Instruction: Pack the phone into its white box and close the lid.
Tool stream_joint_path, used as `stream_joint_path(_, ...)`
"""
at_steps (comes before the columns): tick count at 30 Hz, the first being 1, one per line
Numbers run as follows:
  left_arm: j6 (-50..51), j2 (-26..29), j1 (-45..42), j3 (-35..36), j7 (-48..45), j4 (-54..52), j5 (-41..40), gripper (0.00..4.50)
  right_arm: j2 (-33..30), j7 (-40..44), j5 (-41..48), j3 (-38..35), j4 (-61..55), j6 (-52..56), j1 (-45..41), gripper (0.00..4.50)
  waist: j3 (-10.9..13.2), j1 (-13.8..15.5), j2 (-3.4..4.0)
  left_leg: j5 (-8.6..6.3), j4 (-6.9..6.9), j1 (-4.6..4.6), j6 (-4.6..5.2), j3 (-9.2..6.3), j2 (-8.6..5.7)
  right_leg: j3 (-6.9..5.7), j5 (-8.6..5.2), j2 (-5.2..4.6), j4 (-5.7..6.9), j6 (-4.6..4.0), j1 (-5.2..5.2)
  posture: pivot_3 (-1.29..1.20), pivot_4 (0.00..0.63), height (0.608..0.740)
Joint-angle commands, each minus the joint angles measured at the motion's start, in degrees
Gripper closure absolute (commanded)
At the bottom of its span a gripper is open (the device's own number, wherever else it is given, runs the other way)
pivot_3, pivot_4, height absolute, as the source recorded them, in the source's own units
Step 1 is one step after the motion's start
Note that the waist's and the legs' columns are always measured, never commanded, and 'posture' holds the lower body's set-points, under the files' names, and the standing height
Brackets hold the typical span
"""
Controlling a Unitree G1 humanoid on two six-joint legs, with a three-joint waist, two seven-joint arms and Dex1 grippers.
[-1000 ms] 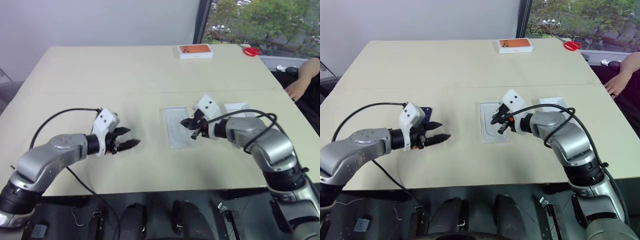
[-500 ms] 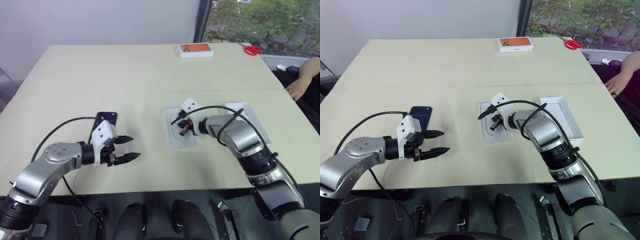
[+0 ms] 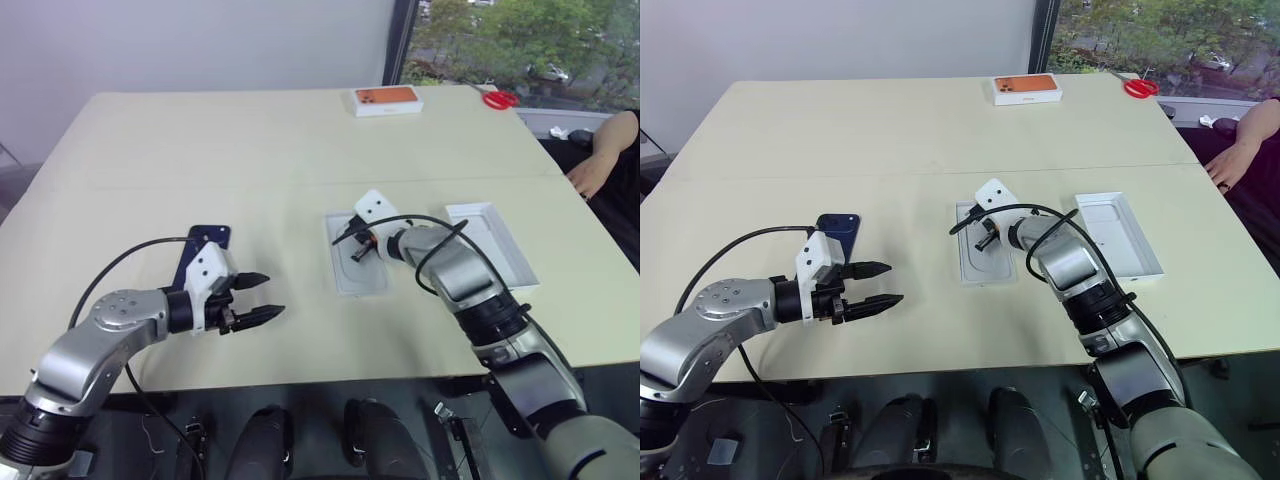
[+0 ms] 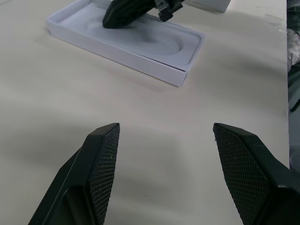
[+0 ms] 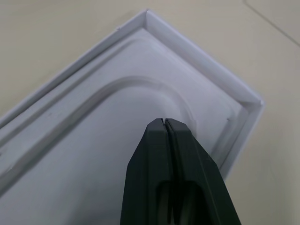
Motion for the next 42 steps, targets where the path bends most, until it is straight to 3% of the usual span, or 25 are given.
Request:
stream_joint_path(1,0.68,-0.55,-0.54,1.57,0.27,-1.98,-0.43,1.14,1.57,-2.40,-1.83,-2.13,1.59,-3.27,0.49,4.43,0.00,-0.01,0.00,0.00,0.00,0.00,0.00,0.00,0.00,0.00,0.00,0.00,0.01,0.00,0.00,0.00,0.150,0.740)
stream_joint_path(17,2.80,-2.52,-0.43,2.11,1.43,-3.16,-0.60,1.14,5.71,-6.91,-5.99,-4.57,4.47,-11.20,1.01,4.43,0.01,-0.04,0.01,0.00,0.00,0.01,-0.01,0.00,0.00,0.01,0.00,0.00,0.04,0.00,-0.02,0.00,0.150,0.740)
stream_joint_path(22,3.50,-2.65,-0.41,4.08,1.90,-2.96,-1.48,1.14,2.54,-0.69,-5.52,-3.12,-3.16,-8.29,3.12,4.43,0.01,0.01,0.02,0.00,0.00,0.00,0.00,-0.03,0.00,0.01,0.00,0.00,0.04,0.00,-0.02,0.00,0.150,0.740)
stream_joint_path(30,5.50,-2.24,-0.42,8.50,2.36,-2.00,-3.00,1.14,-8.05,14.06,-1.43,0.33,-22.46,4.49,8.57,4.43,0.01,0.08,0.02,0.00,0.00,0.01,0.00,-0.05,0.01,0.00,0.00,0.02,0.05,0.01,-0.02,0.00,0.150,0.740)
stream_joint_path(42,5.75,-2.92,-1.14,7.48,2.21,-2.04,-2.51,1.14,-10.52,16.81,-1.59,4.75,-24.10,11.57,10.41,4.43,-0.01,0.10,-0.03,0.00,0.01,0.05,0.00,-0.06,0.03,0.00,-0.01,0.05,0.04,0.00,0.01,0.00,0.150,0.740)
